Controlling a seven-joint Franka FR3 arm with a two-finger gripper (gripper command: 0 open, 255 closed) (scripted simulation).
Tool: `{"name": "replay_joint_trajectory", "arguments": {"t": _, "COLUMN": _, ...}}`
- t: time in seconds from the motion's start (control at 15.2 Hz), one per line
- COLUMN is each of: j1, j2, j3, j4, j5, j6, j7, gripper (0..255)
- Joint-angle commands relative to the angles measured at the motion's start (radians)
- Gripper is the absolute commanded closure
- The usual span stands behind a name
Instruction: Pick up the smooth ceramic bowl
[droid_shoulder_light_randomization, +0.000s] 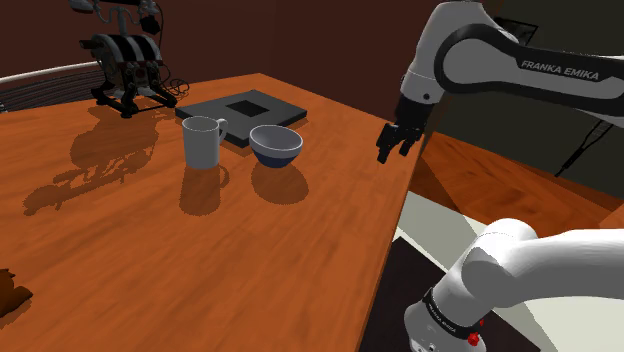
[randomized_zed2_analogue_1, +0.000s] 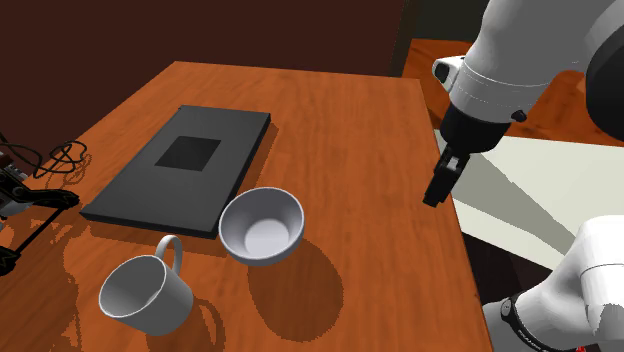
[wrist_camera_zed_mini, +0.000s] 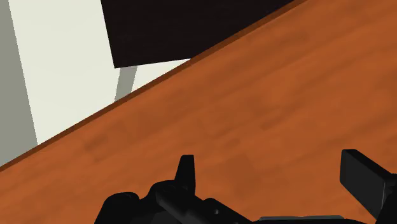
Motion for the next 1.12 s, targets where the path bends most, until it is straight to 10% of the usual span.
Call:
{"name": "replay_joint_trajectory", "arguments": {"t": 0.0, "j1": 0.0, "j2": 0.0, "j3": 0.0, "j4": 0.0, "j5": 0.0, "j6": 0.0, "j7": 0.0, "gripper": 0}}
{"name": "replay_joint_trajectory", "arguments": {"t": 1.06, "j1": 0.033, "j2": 0.588, "j3": 0.129, "j4": 0.51, "j5": 0.051, "j6": 0.108, "j7": 0.176, "gripper": 0}}
